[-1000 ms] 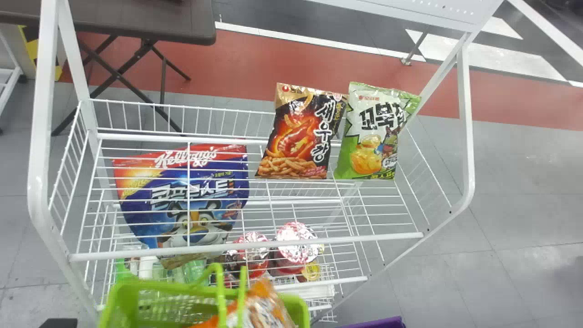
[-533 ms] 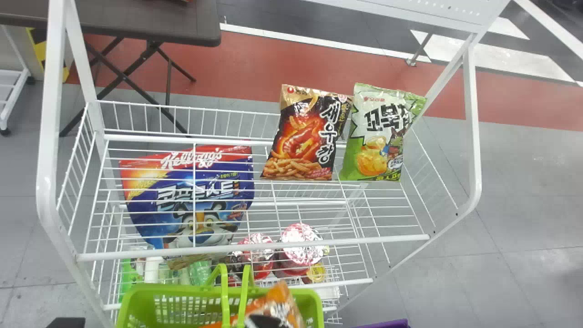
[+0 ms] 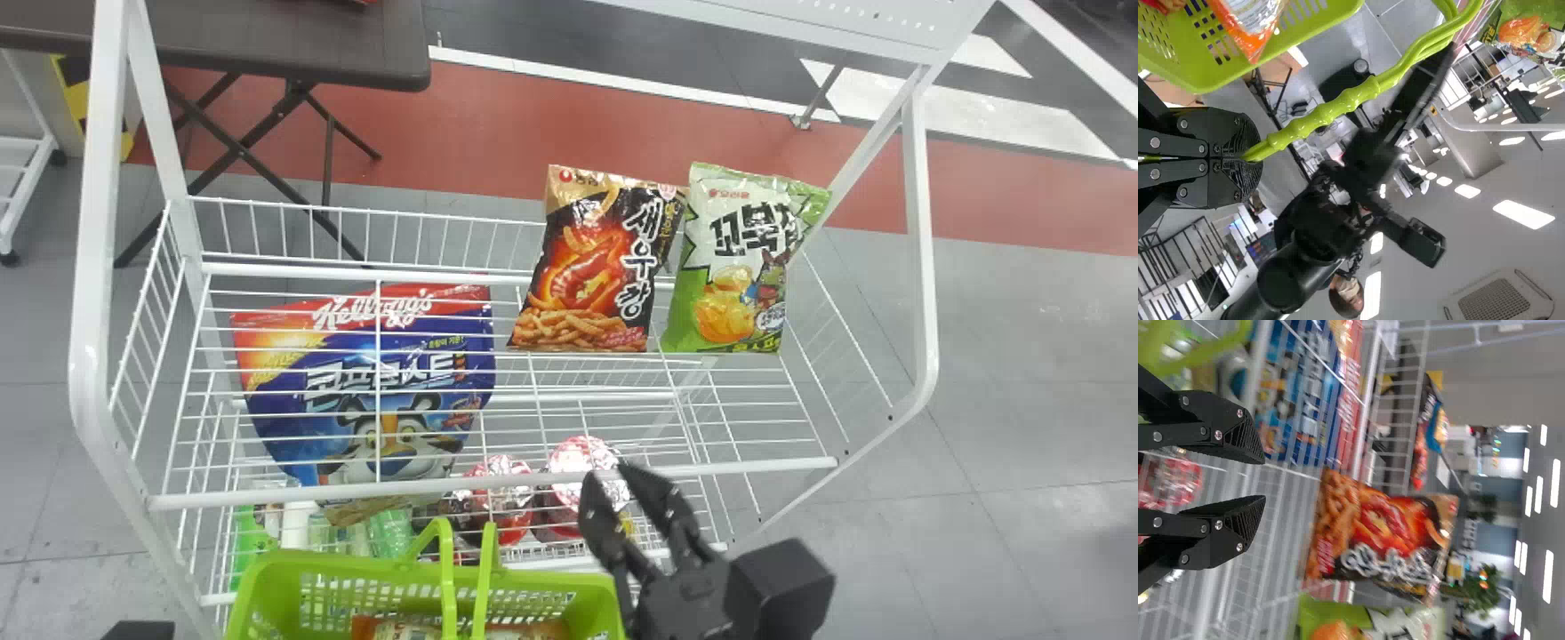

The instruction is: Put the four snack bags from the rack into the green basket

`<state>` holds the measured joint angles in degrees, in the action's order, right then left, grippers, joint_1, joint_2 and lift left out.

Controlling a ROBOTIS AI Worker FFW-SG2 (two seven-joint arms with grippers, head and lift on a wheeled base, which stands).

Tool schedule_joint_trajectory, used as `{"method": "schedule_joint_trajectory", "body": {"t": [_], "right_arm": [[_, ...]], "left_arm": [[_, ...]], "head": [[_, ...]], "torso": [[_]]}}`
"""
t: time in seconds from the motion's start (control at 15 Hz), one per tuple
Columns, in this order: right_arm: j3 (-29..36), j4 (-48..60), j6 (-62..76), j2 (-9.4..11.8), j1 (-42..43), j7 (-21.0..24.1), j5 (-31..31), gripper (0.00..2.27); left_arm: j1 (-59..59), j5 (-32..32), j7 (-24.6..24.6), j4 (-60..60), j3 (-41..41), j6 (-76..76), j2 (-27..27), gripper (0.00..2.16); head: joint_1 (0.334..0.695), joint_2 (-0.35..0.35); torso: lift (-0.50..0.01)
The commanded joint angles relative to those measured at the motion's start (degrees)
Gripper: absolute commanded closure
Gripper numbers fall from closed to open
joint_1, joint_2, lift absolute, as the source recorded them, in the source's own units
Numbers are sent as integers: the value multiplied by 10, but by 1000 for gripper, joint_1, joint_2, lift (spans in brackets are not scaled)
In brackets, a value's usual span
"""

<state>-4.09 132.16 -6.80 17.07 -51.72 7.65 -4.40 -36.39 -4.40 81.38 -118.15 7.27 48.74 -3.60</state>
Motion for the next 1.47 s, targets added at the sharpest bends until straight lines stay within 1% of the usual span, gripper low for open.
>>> {"method": "schedule_joint_trajectory", "body": {"t": [0.0,0.07,0.13,0.33,0.53,0.6,0.67,0.8,0.93,1.0,1.13,1.2,1.27,1.33,1.4], "right_arm": [[23,9,16,-18,30,-1,-9,653],[29,8,16,-28,54,-1,-9,198],[31,1,14,-41,78,-2,-9,6],[37,-57,-28,-70,191,-2,0,39],[65,-132,-92,-86,284,-2,-6,66],[72,-153,-107,-88,307,-5,-10,66],[80,-176,-114,-88,329,-20,-24,66],[95,-202,-114,-88,353,-73,-56,73],[87,-223,-116,-88,377,-94,-54,97],[82,-239,-132,-88,394,-97,-54,134],[81,-260,-146,-88,418,-116,-57,218],[81,-267,-153,-88,426,-126,-59,313],[81,-268,-169,-88,430,-136,-59,826],[80,-268,-178,-89,430,-135,-57,1703],[80,-263,-181,-89,428,-139,-59,2017]], "left_arm": [[0,0,0,-1,1,1,0,2138],[0,2,-1,-2,5,3,0,2142],[0,8,-1,-5,9,8,-1,2138],[2,15,-3,-6,13,17,-2,2142],[2,15,-2,-5,10,17,-4,2138],[2,14,-2,-4,8,17,-4,2142],[2,13,-2,-4,7,17,-5,2138],[4,14,-3,-3,8,17,-4,2138],[9,15,-3,1,11,17,-3,2138],[11,15,-3,2,12,17,-3,2138],[11,15,-3,3,12,17,-3,2138],[11,15,-3,3,11,17,-3,2138],[11,14,-3,3,10,17,-4,2138],[11,14,-3,3,10,17,-4,2138],[11,12,-3,2,10,18,-4,2138]], "head": [[695,-350],[695,-350],[695,-350],[695,-350],[695,-350],[695,-350],[695,-350],[695,-350],[695,-350],[695,-350],[695,-350],[695,-350],[695,-350],[695,-350],[695,-350]], "torso": [[-6],[-6],[-6],[-6],[-6],[-6],[-6],[-6],[-6],[-6],[-6],[-6],[-6],[-6],[-6]]}}
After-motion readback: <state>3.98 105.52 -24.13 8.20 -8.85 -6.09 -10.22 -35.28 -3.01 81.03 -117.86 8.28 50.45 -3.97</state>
